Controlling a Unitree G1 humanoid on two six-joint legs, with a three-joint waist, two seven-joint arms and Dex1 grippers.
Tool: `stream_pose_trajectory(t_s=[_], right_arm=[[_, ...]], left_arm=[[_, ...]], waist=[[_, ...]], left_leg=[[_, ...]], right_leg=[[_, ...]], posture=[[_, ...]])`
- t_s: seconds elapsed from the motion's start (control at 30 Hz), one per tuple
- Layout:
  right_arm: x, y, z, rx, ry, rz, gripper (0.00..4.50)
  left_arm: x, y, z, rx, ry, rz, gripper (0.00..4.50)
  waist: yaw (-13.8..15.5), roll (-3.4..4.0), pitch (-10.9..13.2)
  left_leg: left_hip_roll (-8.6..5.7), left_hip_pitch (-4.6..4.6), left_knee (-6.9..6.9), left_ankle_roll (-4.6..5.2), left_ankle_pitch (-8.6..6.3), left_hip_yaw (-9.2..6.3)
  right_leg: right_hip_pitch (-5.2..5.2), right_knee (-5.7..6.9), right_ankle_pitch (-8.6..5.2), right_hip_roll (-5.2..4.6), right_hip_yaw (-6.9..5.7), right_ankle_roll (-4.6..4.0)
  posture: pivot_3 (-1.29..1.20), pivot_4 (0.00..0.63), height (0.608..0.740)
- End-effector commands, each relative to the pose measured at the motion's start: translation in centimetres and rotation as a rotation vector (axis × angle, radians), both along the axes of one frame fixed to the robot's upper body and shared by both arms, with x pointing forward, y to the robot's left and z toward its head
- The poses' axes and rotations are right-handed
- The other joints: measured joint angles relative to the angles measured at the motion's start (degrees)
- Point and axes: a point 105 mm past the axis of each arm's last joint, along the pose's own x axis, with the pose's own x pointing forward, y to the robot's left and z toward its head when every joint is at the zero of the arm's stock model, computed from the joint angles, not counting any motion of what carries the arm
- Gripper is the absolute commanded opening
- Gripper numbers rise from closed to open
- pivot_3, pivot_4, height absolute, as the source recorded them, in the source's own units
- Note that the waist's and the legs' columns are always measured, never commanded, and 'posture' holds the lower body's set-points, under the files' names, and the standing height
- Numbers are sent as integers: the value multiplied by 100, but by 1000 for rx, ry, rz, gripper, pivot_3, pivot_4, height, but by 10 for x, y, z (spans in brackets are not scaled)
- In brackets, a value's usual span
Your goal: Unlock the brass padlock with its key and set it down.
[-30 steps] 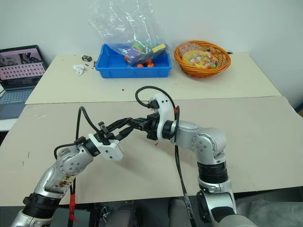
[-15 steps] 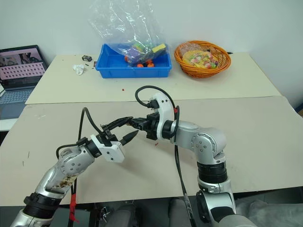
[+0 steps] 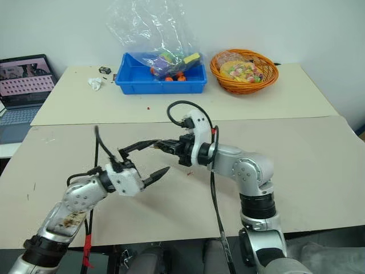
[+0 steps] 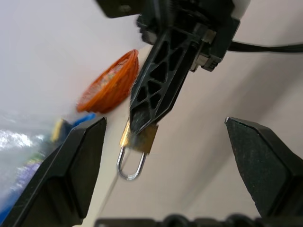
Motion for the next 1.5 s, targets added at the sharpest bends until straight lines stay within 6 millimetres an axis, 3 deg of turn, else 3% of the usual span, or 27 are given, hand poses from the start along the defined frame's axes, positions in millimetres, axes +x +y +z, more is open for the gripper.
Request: stream_pose_trajectory(t_s=[0.03, 0.07, 0.17, 0.3, 0.47, 0.9, 1.5], right_arm=[[-4, -13, 12, 67, -23, 52, 136], [-5, -16, 12, 76, -11, 67, 136], [-10, -24, 9, 87, 36, 129, 136], [-19, -24, 14, 156, 77, 217, 136], [-21, -25, 14, 171, 103, 246, 136], [-39, -21, 1, 96, 88, 327, 136], [-48, -20, 26, 170, 38, 369, 136]], left_arm=[[-12, -4, 21, -107, 135, -79, 4265], [-12, -4, 24, -132, 175, -81, 4265], [-7, -3, 29, -238, 359, -93, 3464], [-10, -8, 20, -268, 538, -138, 1838], [-13, -12, 14, -282, 629, -155, 62], [-7, -17, 24, -326, 640, -152, 12], [-4, -19, 21, -320, 647, -127, 12]], waist=[[-3, 0, 0], [-8, 0, 0], [-16, -1, 0], [-45, -1, 0], [-49, -1, 0], [11, -1, 0], [16, -2, 1]], left_leg=[[0, 0, 0, 0, 0, 0], [0, 0, 1, 0, 0, 0], [2, 4, 1, 0, 0, 1], [2, 7, 2, 0, 0, 2], [2, 6, 2, -1, 1, 1], [1, 6, 3, -6, 3, 1], [0, 5, 2, -8, 5, 1]], right_leg=[[1, 0, 0, 1, 0, 0], [2, 0, 0, 3, 1, 0], [6, -1, -1, 9, 4, 1], [9, -1, -1, 17, 9, 1], [8, -3, -1, 21, 11, 0], [9, -4, -1, 19, 12, -1], [8, -5, -1, 20, 12, -2]], posture=[[0, 150, 728], [0, 150, 728], [0, 150, 728], [0, 150, 728], [0, 150, 728], [0, 150, 728], [0, 150, 728]])
